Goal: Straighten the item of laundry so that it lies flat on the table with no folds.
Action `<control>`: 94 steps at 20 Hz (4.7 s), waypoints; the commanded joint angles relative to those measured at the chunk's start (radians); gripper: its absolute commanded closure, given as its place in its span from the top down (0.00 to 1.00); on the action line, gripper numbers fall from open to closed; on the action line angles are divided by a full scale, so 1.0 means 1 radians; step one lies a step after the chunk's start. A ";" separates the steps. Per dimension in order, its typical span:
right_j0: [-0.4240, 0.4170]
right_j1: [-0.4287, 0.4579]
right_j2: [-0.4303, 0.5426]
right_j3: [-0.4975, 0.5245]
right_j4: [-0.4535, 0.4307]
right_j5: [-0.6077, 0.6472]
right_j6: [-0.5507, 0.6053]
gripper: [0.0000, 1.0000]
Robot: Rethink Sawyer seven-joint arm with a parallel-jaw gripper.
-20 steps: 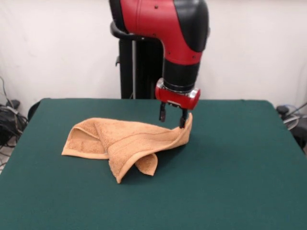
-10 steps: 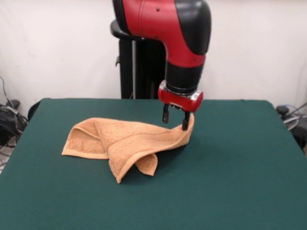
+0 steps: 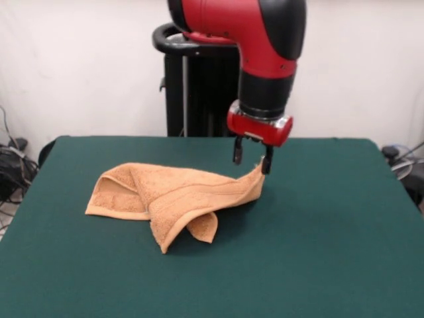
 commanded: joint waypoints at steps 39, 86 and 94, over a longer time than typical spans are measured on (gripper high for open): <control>-0.046 0.181 0.106 0.128 0.069 -0.346 0.258 1.00; 0.002 0.247 0.145 0.136 0.122 -0.530 0.242 0.00; 0.025 0.235 0.140 0.144 0.135 -0.570 0.275 0.00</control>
